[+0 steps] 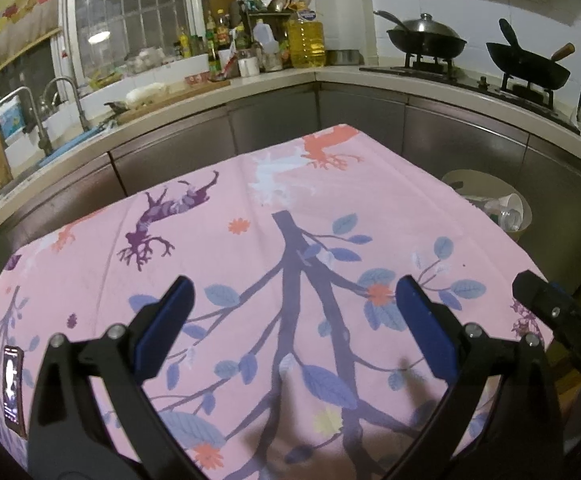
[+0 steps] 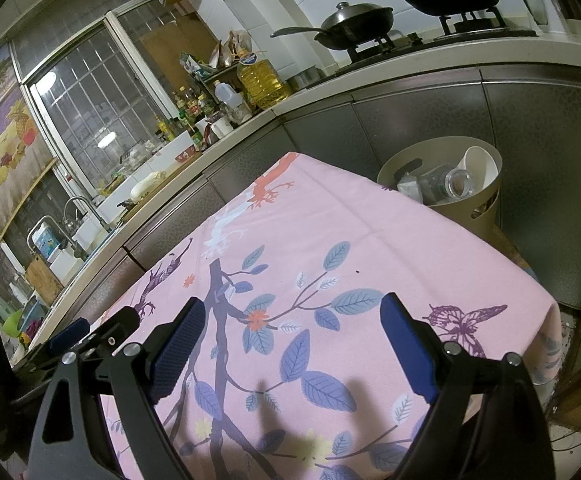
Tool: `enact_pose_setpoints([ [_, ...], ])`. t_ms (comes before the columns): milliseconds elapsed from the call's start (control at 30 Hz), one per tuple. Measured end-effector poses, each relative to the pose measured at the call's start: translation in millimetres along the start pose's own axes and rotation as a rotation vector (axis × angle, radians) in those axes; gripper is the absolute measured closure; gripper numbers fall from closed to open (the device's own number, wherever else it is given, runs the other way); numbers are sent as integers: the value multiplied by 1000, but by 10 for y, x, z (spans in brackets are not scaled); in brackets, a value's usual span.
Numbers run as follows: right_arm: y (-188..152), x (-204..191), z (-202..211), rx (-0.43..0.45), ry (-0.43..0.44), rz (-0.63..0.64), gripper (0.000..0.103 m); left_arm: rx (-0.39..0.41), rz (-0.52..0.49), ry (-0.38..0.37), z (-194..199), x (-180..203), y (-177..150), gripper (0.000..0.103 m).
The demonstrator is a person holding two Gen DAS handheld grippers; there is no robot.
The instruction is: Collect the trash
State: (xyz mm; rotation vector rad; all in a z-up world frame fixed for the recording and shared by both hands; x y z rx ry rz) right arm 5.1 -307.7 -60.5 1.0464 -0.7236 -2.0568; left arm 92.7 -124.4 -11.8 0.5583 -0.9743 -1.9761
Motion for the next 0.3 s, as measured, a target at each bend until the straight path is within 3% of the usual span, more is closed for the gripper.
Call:
enact_pose_setpoints([
  [300,-30,-1,-11,-4,0,0,17,-29,27,-3,-36,-43,0,6],
])
Point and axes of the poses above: each gripper's, at about its wrist camera, not at the fingertips, and z roughly against the way its jaws point, x to its right, y to its top, the point moved 6 cm from there along -z, roughly the way its jaws point, and after that the axes turned 8 degrees about -y, right-handed, at the moved point
